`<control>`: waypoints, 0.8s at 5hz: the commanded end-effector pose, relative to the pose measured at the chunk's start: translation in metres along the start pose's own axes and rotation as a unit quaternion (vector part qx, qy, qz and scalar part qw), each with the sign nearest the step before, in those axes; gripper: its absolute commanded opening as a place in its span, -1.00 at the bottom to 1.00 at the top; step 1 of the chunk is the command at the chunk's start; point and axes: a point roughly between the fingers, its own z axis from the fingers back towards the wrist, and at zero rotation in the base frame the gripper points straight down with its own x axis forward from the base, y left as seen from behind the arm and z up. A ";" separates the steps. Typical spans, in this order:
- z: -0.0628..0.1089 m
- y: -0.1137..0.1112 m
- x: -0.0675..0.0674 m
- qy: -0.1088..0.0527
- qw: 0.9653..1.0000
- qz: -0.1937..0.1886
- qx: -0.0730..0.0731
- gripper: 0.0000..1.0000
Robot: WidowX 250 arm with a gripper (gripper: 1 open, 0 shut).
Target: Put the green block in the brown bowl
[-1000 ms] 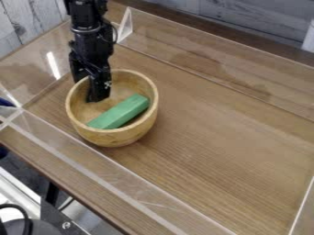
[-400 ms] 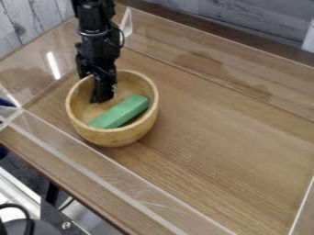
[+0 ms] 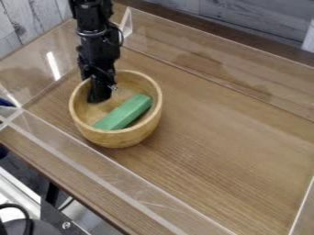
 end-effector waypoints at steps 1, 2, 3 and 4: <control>0.012 0.004 0.003 -0.016 1.000 0.006 0.020 -1.00; 0.007 0.002 0.004 -0.013 1.000 0.011 0.019 -1.00; 0.008 0.004 0.003 -0.012 0.999 0.020 0.024 -1.00; 0.009 0.005 0.003 -0.011 0.999 0.029 0.029 -1.00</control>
